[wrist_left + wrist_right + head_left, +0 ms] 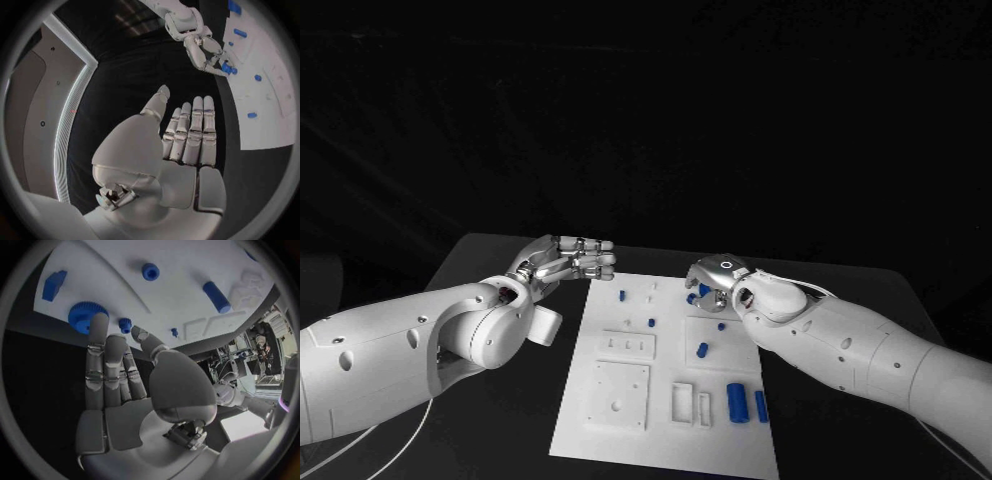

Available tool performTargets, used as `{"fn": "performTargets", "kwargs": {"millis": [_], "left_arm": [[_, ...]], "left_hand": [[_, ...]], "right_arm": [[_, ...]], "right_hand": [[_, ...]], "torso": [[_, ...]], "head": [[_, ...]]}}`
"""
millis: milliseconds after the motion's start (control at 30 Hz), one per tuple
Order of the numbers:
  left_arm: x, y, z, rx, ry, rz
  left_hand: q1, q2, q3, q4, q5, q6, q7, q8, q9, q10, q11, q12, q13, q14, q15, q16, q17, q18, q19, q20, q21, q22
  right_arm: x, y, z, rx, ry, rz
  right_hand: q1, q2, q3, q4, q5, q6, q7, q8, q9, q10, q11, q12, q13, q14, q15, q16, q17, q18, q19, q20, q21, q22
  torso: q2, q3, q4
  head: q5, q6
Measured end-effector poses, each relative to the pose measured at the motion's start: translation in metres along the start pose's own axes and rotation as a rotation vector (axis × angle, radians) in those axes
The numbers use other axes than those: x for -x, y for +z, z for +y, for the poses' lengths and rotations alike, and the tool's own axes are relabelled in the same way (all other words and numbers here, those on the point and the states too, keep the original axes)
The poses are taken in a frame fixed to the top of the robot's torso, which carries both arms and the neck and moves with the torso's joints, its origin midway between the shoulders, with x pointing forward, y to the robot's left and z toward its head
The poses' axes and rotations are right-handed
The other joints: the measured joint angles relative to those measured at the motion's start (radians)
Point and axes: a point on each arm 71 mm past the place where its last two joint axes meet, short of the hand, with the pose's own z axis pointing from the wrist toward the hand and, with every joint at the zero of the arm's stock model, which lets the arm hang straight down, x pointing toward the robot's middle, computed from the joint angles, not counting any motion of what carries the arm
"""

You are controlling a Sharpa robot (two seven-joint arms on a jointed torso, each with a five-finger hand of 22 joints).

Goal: Assemble the parts on the task board

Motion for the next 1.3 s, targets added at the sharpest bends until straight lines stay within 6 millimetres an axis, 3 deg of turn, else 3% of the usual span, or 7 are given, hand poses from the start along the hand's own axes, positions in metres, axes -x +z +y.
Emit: {"fn": "performTargets", "kwargs": {"millis": [167, 500, 633, 867, 1000, 1300], "left_arm": [[0.0, 0.0, 0.0, 0.0, 0.001, 0.0], [0.0, 0.0, 0.0, 0.001, 0.002, -0.001], [0.001, 0.0, 0.0, 0.002, 0.002, -0.002], [0.002, -0.001, 0.0, 0.004, 0.004, -0.005], [0.003, -0.001, 0.0, 0.005, 0.004, -0.005], [0.003, -0.001, 0.0, 0.008, 0.004, -0.006]], "left_hand": [[0.005, -0.005, -0.004, 0.004, 0.0, 0.0, 0.0, 0.0, 0.0, -0.004, 0.003, 0.0, 0.0, 0.0, 0.0, 0.0, 0.0, 0.0, 0.0, 0.0, -0.004, -0.002], [0.005, -0.005, -0.001, 0.012, 0.0, -0.006, 0.001, 0.0, 0.0, -0.006, 0.001, 0.0, 0.0, 0.0, 0.0, 0.0, 0.0, 0.0, 0.0, 0.0, -0.004, -0.003], [0.005, -0.005, -0.003, 0.014, 0.0, -0.006, 0.001, 0.0, 0.0, -0.006, 0.001, 0.0, 0.0, 0.0, 0.0, 0.0, 0.0, 0.0, 0.004, 0.004, -0.004, -0.003], [0.005, -0.005, 0.0, 0.017, -0.004, -0.006, 0.001, 0.0, 0.0, -0.006, 0.001, 0.0, 0.0, 0.0, 0.0, 0.0, 0.0, 0.0, 0.004, 0.004, -0.004, -0.004], [0.005, -0.005, 0.0, 0.017, -0.004, -0.006, 0.001, 0.0, 0.0, -0.006, 0.001, 0.0, 0.0, 0.0, 0.0, 0.0, 0.0, 0.0, 0.004, 0.004, -0.004, -0.004], [0.005, -0.005, -0.004, 0.021, -0.004, -0.006, 0.001, 0.0, 0.0, -0.006, 0.001, 0.0, 0.0, 0.0, 0.0, 0.0, 0.0, 0.0, 0.004, 0.003, -0.004, -0.004]], "right_arm": [[0.0, 0.001, 0.002, 0.004, -0.004, 0.0], [-0.001, 0.0, -0.001, 0.001, -0.011, 0.005], [0.0, 0.0, -0.001, 0.002, -0.013, 0.004], [0.003, 0.0, 0.001, 0.005, -0.016, -0.004], [0.005, 0.001, 0.002, 0.004, -0.017, -0.013], [0.01, 0.002, 0.006, 0.006, -0.012, -0.064]], "right_hand": [[0.0, 0.0, 0.019, -0.002, 0.0, 0.005, -0.002, 0.0, 0.0, 0.006, 0.002, 0.0, 0.0, -0.003, -0.004, 0.004, -0.001, -0.001, 0.0, 0.0, 0.0, 0.009], [-0.016, -0.016, 0.12, 0.0, 0.001, 0.035, 0.002, 0.0, 0.0, 0.058, -0.011, 0.0, 0.0, -0.007, -0.007, 0.01, -0.001, -0.007, 0.0, 0.0, 0.014, 0.041], [-0.022, -0.022, 0.174, 0.003, 0.015, 0.043, 0.0, 0.0, 0.0, 0.078, -0.018, 0.0, 0.0, -0.011, -0.011, 0.01, -0.001, -0.015, 0.0, -0.011, 0.054, 0.084], [-0.022, -0.022, 0.196, 0.005, 0.015, 0.063, -0.005, -0.002, 0.0, 0.109, -0.024, 0.0, 0.0, -0.014, -0.015, 0.01, 0.001, -0.016, 0.0, -0.012, 0.089, 0.138], [-0.028, -0.017, 0.201, 0.008, -0.008, 0.085, -0.012, -0.003, 0.002, 0.14, -0.035, -0.001, 0.0, -0.014, -0.025, 0.01, 0.001, -0.024, 0.0, -0.022, 0.114, 0.169], [-0.028, 0.0, 0.239, 0.004, -0.117, 0.15, -0.032, 0.0, 0.008, 0.218, -0.057, -0.009, 0.0, -0.014, -0.044, 0.011, 0.012, -0.04, -0.029, -0.054, 0.19, 0.27]], "torso": [[0.01, -0.0005, 0.0012], [0.026, -0.003, -0.0013], [0.031, -0.0035, -0.002], [0.038, -0.006, -0.0012], [0.041, -0.0073, -0.0015], [0.047, -0.0087, -0.002]], "head": [[-0.003, 0.006], [-0.005, 0.013], [-0.004, 0.015], [-0.005, 0.017], [-0.005, 0.02], [-0.004, 0.027]]}}
